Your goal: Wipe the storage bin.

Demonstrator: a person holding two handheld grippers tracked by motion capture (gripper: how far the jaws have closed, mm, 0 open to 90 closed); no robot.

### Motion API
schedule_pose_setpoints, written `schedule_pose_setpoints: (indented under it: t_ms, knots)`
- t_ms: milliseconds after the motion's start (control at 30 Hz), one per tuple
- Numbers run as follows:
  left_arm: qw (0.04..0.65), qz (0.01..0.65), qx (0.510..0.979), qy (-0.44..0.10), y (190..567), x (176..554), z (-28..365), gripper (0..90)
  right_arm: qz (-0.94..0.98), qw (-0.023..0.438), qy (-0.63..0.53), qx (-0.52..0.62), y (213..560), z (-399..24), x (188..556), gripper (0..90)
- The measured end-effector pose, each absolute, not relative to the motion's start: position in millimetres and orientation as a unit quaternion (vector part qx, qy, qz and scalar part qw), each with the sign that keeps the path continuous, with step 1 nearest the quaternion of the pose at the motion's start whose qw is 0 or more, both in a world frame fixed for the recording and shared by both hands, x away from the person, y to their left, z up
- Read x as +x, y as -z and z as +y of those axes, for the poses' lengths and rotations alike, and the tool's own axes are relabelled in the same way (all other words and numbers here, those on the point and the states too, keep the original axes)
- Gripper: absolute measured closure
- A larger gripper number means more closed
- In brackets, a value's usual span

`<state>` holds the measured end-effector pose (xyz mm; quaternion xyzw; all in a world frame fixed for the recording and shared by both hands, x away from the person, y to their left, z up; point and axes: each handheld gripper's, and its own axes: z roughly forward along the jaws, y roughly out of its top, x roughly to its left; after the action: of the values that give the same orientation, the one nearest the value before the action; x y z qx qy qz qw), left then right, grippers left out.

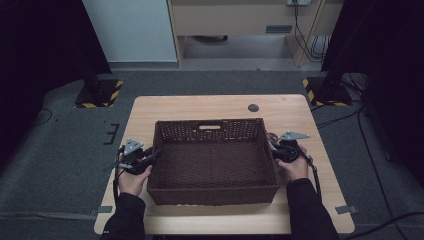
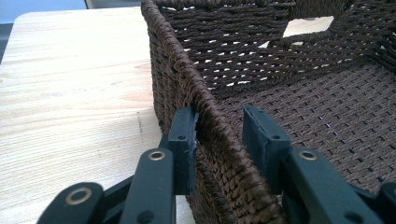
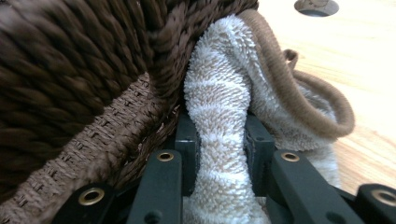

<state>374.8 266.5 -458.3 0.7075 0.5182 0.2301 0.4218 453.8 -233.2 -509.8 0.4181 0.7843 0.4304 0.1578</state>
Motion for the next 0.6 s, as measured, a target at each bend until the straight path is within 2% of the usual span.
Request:
schedule_pose_setpoints:
  t_ms: [333,600]
  knots:
    - [0.426,0.521,0.704,-0.228,459,375,267,64.1,0.756,0.183,-0.499,0.383,456,-252,431,73.2]
    - [0.425,0.522,0.703,-0.230,459,375,267,64.6,0.780,0.164,-0.463,0.387,485,-248,431,73.2]
